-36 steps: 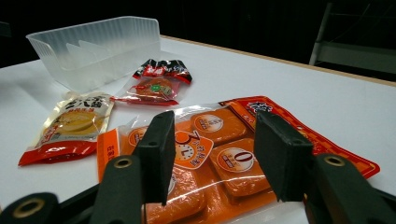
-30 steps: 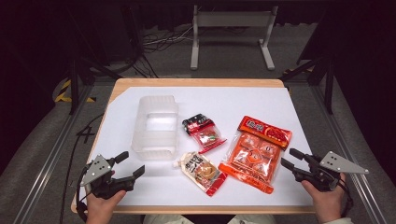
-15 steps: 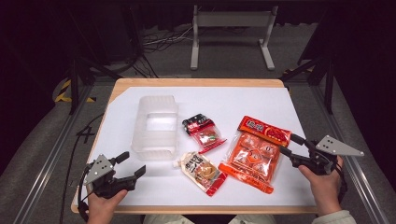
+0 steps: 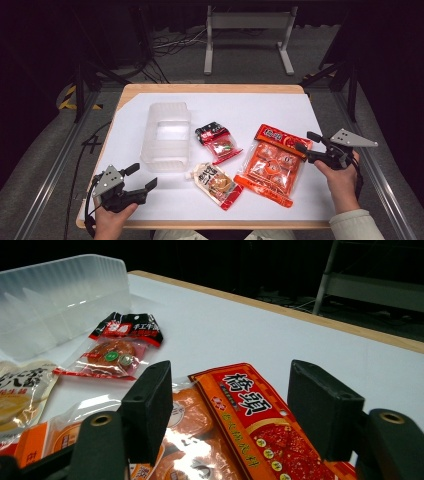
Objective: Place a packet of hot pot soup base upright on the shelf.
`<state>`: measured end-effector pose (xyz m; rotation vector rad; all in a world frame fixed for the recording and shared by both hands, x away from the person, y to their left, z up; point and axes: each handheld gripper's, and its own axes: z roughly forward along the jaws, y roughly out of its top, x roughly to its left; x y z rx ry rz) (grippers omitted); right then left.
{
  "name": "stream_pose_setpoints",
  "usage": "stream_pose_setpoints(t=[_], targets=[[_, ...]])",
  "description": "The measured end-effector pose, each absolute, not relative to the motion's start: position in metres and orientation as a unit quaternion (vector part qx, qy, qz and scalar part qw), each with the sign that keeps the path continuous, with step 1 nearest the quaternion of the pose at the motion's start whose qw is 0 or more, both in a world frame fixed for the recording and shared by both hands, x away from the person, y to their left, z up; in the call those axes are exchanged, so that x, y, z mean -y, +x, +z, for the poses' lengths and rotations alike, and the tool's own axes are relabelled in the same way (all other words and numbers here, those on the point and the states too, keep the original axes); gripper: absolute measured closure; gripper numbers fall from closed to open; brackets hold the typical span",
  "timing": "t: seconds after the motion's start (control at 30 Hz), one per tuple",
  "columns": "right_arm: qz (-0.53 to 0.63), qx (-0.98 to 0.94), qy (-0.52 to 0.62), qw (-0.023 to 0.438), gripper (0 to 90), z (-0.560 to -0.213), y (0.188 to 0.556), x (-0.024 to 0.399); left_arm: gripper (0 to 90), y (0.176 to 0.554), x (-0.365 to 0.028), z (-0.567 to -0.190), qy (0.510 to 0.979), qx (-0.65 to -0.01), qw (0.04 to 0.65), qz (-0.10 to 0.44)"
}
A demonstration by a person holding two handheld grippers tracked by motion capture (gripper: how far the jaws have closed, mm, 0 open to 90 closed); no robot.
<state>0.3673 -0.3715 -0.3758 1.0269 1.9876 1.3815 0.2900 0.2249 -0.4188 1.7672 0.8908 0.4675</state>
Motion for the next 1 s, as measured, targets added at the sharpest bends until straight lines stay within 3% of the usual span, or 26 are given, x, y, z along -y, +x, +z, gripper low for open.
stream_pose_setpoints(t=[0.27,0.53,0.77,1.0], targets=[[0.495,-0.729,0.401,0.25,42.7,-0.378,0.383,0.381,19.8,0.289,-0.228,-0.418,0.732,-0.383,0.524,0.207],[0.467,-0.716,0.458,0.244,36.8,-0.388,0.4,0.4,16.1,0.288,-0.222,-0.417,0.737,-0.374,0.523,0.206],[0.461,-0.708,0.491,0.213,35.2,-0.402,0.415,0.408,15.7,0.286,-0.218,-0.417,0.746,-0.365,0.511,0.223],[0.44,-0.713,0.5,0.218,36.1,-0.413,0.422,0.408,15.8,0.286,-0.218,-0.417,0.747,-0.364,0.51,0.222]])
